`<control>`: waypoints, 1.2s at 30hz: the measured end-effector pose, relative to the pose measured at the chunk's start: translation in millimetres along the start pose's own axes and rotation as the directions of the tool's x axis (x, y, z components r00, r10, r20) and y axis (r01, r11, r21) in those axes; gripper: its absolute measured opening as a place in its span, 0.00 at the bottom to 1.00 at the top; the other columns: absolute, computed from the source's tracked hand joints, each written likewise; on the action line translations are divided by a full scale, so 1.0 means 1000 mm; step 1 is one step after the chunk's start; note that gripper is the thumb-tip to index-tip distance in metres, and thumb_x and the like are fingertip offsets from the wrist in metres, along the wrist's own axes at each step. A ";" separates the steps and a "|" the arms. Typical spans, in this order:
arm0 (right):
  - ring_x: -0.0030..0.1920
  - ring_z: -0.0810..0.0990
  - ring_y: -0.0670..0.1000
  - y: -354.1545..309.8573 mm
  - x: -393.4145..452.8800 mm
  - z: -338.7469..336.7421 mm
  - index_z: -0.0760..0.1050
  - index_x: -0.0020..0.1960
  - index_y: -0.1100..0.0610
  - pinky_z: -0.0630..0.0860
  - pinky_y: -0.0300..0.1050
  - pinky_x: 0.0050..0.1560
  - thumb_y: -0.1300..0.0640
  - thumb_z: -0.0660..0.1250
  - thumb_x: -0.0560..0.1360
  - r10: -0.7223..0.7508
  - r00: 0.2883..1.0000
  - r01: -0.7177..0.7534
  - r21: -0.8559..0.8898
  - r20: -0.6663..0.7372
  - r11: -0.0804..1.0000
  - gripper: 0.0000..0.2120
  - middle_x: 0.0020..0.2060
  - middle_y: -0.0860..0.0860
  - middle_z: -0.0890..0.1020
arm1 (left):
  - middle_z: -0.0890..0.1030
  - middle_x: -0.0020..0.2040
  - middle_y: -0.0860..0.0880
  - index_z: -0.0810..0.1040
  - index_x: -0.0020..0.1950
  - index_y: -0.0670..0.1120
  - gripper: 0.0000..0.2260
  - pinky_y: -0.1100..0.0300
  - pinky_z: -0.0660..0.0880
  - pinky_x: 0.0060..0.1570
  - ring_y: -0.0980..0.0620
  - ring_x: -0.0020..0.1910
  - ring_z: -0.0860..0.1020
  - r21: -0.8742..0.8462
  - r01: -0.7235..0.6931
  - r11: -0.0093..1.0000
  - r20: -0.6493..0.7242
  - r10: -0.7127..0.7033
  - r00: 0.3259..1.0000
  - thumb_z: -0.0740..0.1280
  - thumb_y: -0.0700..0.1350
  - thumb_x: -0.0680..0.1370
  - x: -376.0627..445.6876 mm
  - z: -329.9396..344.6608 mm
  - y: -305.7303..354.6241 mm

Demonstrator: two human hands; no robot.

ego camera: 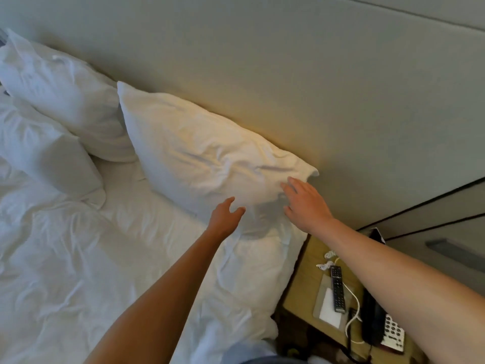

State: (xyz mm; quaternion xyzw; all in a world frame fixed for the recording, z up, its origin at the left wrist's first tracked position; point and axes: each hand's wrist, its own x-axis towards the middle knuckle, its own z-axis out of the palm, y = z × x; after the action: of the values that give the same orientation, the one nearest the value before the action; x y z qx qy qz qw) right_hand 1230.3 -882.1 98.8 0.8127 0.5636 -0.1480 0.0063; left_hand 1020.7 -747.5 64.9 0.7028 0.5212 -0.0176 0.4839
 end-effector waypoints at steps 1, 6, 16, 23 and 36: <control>0.83 0.59 0.57 -0.004 -0.014 0.003 0.58 0.84 0.54 0.60 0.54 0.80 0.50 0.64 0.83 0.009 1.000 -0.008 0.073 -0.012 0.997 0.32 0.83 0.55 0.61 | 0.70 0.78 0.43 0.67 0.80 0.48 0.28 0.45 0.67 0.75 0.43 0.76 0.69 -0.038 0.013 0.999 -0.014 -0.014 1.000 0.67 0.55 0.81 -0.019 0.007 -0.003; 0.76 0.70 0.50 -0.015 -0.102 0.019 0.63 0.81 0.49 0.71 0.50 0.72 0.47 0.66 0.83 0.058 0.998 -0.041 0.523 -0.016 0.851 0.29 0.76 0.48 0.72 | 0.77 0.72 0.45 0.74 0.74 0.51 0.23 0.51 0.75 0.63 0.47 0.68 0.77 -0.271 0.083 0.959 -0.101 -0.113 0.988 0.68 0.55 0.80 -0.122 0.049 -0.026; 0.49 0.83 0.41 0.012 -0.281 0.101 0.82 0.56 0.50 0.82 0.46 0.54 0.51 0.69 0.83 -0.056 0.970 -0.134 0.715 0.235 0.686 0.05 0.47 0.44 0.85 | 0.86 0.54 0.50 0.82 0.61 0.50 0.10 0.49 0.83 0.55 0.52 0.54 0.84 -0.635 0.128 0.761 -0.240 -0.352 0.905 0.66 0.49 0.82 -0.341 0.151 -0.091; 0.48 0.85 0.43 -0.053 -0.361 0.147 0.81 0.51 0.44 0.79 0.42 0.48 0.47 0.68 0.82 -0.335 0.860 0.004 0.651 0.385 0.759 0.04 0.44 0.44 0.87 | 0.87 0.50 0.50 0.82 0.58 0.50 0.08 0.53 0.84 0.51 0.53 0.49 0.86 -0.799 0.099 0.593 -0.342 -0.584 0.737 0.65 0.49 0.83 -0.504 0.198 -0.163; 0.47 0.86 0.45 -0.355 -0.498 0.195 0.82 0.54 0.47 0.84 0.50 0.53 0.46 0.66 0.82 -0.771 0.514 0.470 0.628 0.377 0.620 0.07 0.45 0.43 0.86 | 0.87 0.48 0.48 0.84 0.54 0.50 0.08 0.52 0.84 0.49 0.51 0.47 0.86 -0.949 -0.108 0.295 -0.314 -0.889 0.334 0.65 0.47 0.84 -0.746 0.253 -0.322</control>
State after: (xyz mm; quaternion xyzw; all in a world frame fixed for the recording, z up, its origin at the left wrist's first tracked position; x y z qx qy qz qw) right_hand 699.3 -1242.0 91.4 0.4266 0.7373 -0.5213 -0.0529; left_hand 560.2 -1461.3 111.7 0.0521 0.7935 0.4501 0.4063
